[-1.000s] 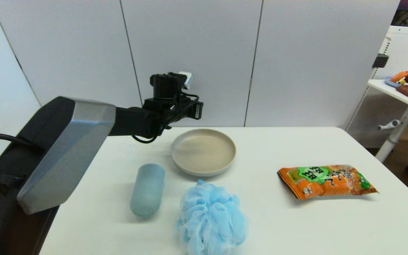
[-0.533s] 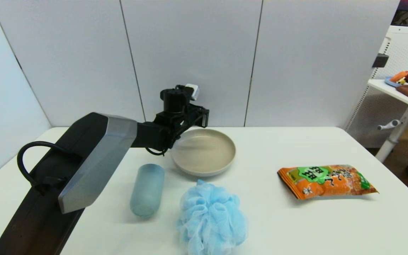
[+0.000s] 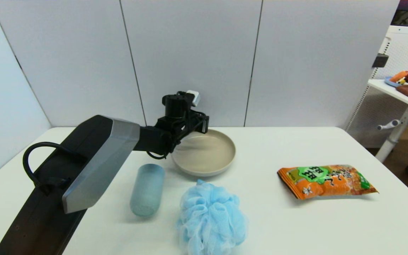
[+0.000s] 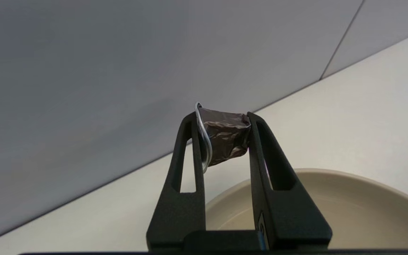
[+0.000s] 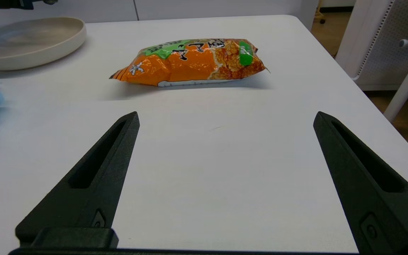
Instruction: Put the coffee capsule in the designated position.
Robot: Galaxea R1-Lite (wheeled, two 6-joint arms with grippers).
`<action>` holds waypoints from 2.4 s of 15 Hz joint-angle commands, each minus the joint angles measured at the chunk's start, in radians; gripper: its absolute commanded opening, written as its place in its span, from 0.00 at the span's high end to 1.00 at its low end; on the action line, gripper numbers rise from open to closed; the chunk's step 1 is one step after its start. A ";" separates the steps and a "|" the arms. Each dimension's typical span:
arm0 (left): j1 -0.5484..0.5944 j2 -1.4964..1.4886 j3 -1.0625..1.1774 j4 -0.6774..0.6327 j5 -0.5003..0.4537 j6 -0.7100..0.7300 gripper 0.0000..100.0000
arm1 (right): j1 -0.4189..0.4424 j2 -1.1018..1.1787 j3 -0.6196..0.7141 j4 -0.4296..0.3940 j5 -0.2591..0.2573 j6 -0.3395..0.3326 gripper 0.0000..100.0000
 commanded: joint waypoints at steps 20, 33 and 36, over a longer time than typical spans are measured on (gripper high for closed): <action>0.247 -1.494 1.012 0.999 -0.003 0.097 0.00 | 0.000 0.001 0.000 0.000 0.000 0.000 0.00; 0.485 -2.528 1.894 0.428 0.030 0.151 0.00 | 0.000 0.001 0.000 0.000 0.000 0.000 0.00; 0.485 -2.530 1.896 0.430 0.035 0.106 0.00 | 0.000 0.001 0.000 0.000 0.000 0.000 0.00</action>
